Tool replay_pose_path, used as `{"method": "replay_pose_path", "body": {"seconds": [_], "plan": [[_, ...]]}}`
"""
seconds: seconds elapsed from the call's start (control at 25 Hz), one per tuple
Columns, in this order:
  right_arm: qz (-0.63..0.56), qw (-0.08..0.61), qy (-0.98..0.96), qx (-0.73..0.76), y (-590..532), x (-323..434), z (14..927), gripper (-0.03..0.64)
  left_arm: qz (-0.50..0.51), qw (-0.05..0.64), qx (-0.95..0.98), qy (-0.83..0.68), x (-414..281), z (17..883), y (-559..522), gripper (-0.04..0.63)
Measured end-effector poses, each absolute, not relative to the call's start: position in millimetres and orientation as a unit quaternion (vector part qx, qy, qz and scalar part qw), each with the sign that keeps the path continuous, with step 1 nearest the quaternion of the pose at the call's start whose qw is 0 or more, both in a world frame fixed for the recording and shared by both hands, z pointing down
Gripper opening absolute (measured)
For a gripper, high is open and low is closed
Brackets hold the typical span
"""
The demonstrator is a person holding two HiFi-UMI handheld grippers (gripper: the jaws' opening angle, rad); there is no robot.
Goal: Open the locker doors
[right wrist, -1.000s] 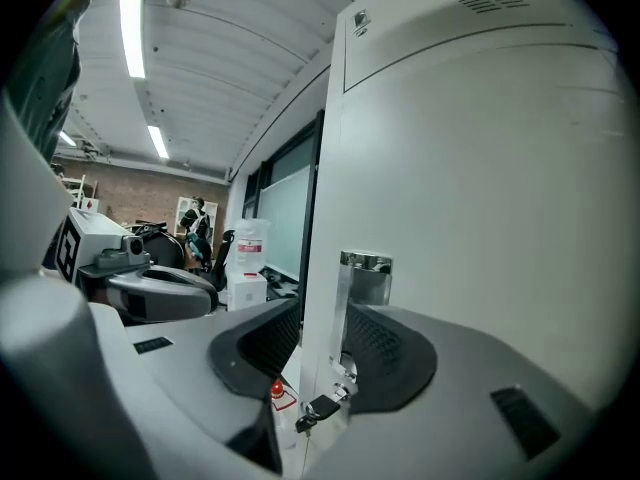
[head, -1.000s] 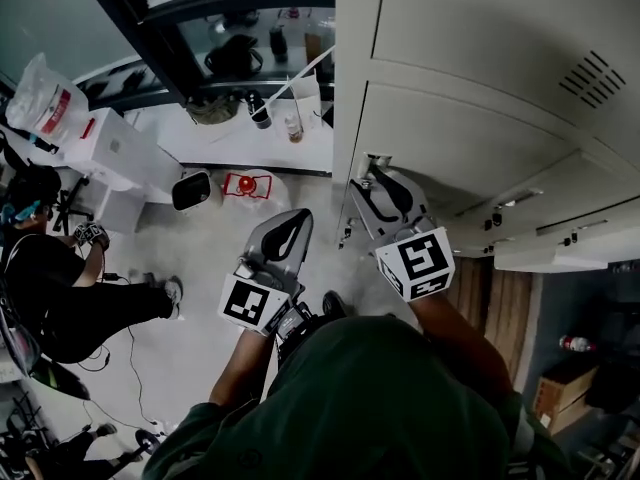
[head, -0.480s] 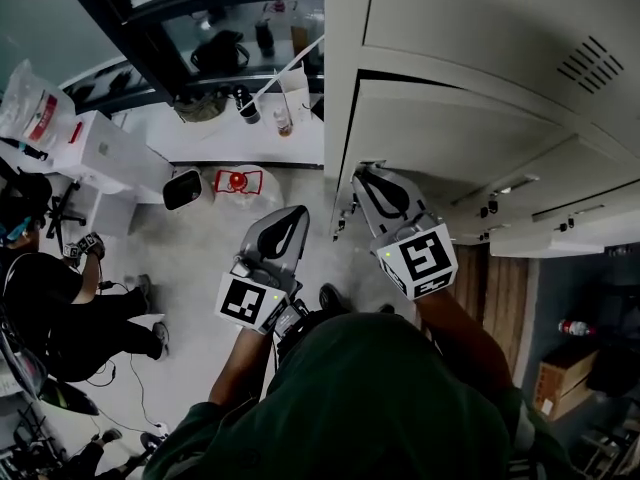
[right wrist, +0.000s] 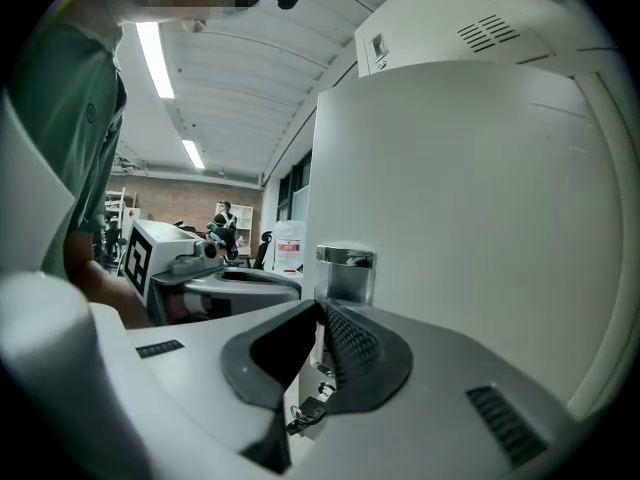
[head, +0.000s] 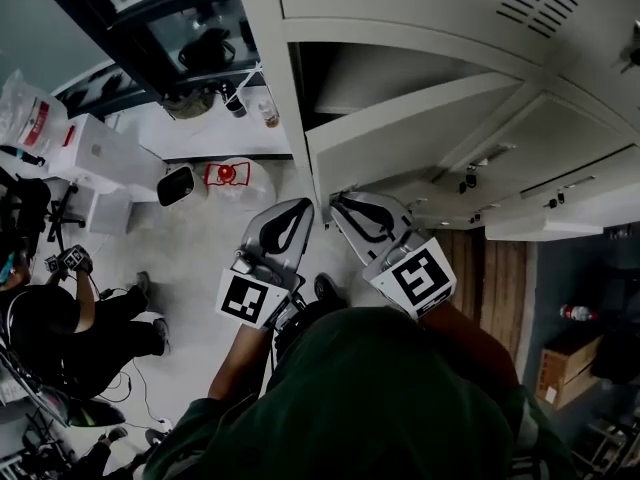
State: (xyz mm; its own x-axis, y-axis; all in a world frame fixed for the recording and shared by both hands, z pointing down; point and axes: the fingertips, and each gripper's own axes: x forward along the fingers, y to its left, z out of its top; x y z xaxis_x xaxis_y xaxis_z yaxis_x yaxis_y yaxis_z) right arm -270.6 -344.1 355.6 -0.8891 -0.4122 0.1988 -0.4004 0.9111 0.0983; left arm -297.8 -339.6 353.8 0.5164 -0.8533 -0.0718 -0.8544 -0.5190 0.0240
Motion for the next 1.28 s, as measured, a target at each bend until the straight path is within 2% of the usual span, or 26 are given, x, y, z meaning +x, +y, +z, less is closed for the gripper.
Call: {"method": "replay_pose_path", "body": {"seconds": [0.48, 1.28], "plan": [[-0.004, 0.099, -0.982, 0.160, -273.8, -193.3, 357.2, 0.025, 0.041, -0.008, -0.860, 0.509, -211.1, 353.5, -265.0, 0.005], [0.017, 0.087, -0.953, 0.289, -258.8, -2.4, 368.2, 0.012, 0.021, 0.025, -0.911, 0.411, -15.2, 349.1, -234.3, 0.003]]}}
